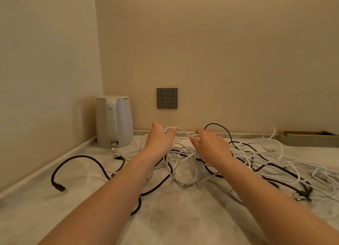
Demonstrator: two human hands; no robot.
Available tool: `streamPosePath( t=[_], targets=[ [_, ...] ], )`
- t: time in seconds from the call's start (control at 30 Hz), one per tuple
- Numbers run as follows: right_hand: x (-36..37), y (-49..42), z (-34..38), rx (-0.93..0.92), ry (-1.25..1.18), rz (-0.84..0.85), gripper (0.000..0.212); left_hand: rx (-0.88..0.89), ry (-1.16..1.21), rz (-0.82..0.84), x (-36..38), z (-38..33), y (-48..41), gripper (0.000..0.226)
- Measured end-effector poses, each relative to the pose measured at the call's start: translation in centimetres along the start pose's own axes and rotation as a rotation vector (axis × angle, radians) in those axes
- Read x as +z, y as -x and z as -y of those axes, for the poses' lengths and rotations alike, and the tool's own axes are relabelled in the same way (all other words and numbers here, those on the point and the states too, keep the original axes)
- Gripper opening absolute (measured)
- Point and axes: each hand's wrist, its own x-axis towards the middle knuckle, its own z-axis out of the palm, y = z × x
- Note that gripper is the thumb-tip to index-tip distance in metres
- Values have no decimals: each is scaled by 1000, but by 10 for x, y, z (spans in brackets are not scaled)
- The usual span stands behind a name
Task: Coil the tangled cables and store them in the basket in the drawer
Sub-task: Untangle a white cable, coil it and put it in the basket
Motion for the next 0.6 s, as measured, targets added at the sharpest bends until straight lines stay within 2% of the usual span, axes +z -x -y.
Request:
streamPosePath(
  t=[0.13,0.23,0.37,0.5,0.6],
  targets=[
    [16,-13,-5,-6,-16,-72,37,14,28,-25,25,11,-24,18],
    [31,-19,-16,5,-74,-115,34,85,-14,-116,40,13,-35,14],
    [39,-28,-30,28,-181,-138,34,289,-64,-322,45,16,-46,18],
    [36,-42,-34,-159,-224,-166,33,429,-93,-312,44,28,-54,20],
    [29,-45,-13,-244,-439,-244,33,554,-112,-243,39,36,-51,18]
  ],
)
